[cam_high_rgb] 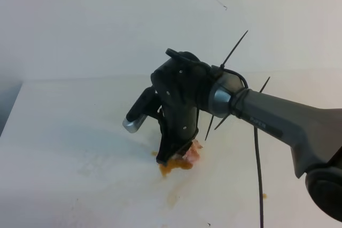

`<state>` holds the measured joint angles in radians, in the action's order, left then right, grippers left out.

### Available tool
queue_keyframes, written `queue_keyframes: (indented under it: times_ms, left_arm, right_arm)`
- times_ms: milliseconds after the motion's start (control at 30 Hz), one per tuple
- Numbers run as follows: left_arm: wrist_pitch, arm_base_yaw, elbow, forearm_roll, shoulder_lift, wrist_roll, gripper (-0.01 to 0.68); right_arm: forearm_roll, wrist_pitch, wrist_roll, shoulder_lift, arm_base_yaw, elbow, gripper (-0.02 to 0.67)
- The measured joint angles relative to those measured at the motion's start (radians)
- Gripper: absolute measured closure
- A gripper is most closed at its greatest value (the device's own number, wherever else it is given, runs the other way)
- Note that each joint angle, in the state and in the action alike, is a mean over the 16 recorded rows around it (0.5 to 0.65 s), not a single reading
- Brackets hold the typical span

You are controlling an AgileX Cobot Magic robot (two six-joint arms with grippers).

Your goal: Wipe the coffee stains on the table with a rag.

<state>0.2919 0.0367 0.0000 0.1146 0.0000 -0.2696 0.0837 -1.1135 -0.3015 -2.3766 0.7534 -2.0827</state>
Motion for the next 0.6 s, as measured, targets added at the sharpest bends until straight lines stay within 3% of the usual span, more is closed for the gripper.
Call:
queue_keyframes:
  times_ms: [267,600]
  left_arm:
    - [-0.002,0.0,0.002,0.0,0.0,0.0,0.673]
    - [-0.001,0.0,0.0,0.0,0.0,0.0,0.673]
  right_arm:
    - [-0.123,-0.054,-0.052,-0.033,-0.001,0.0,0.618]
    - [-0.228,0.018,-0.041,-0.059,-0.002,-0.003,0.618]
